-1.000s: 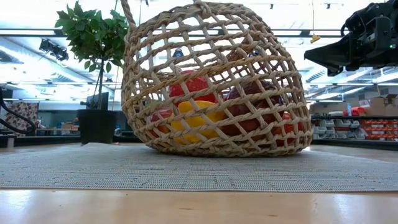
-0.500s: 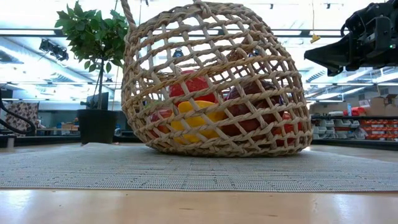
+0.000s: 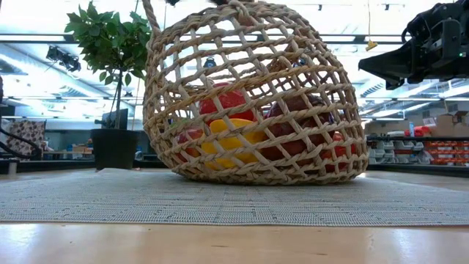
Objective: Build produce basket
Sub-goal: Put the grapes into the basket
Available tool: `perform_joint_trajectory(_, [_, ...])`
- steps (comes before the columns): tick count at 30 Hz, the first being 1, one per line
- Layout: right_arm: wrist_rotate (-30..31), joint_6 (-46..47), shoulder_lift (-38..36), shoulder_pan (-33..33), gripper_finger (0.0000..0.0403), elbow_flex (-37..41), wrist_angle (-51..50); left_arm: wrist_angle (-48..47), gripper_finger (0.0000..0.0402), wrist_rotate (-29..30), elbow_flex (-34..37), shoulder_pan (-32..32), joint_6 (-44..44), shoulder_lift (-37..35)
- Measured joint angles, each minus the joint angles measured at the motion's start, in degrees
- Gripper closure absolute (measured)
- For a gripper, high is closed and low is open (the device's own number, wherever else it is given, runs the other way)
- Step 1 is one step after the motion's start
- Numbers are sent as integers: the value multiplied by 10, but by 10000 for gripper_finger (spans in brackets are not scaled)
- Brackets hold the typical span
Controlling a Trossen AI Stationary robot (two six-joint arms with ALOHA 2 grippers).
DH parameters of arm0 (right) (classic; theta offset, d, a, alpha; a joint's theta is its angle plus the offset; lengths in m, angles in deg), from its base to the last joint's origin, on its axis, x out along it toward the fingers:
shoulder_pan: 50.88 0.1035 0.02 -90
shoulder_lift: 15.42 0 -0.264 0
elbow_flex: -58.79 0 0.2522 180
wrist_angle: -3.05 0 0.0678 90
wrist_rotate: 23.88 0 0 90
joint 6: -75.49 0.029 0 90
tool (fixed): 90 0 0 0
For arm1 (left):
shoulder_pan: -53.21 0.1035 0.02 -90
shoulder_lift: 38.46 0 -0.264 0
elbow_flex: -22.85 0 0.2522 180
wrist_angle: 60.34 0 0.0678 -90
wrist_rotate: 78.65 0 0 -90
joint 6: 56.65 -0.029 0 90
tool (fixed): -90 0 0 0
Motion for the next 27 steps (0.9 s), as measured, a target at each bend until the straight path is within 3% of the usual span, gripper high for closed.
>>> perform_joint_trajectory(4, [0, 0, 0, 0, 353, 0, 0, -74, 262, -51, 18, 16, 80, 1])
perform_joint_trajectory(8, [0, 0, 0, 0, 353, 0, 0, -97, 260, -81, 60, 14, 103, 0])
perform_joint_trajectory(19, [0, 0, 0, 0, 353, 0, 0, -1, 264, -74, 197, 22, -30, 1])
perform_joint_trajectory(27, [0, 0, 0, 0, 353, 0, 0, 24, 251, -98, 208, 30, -35, 1])
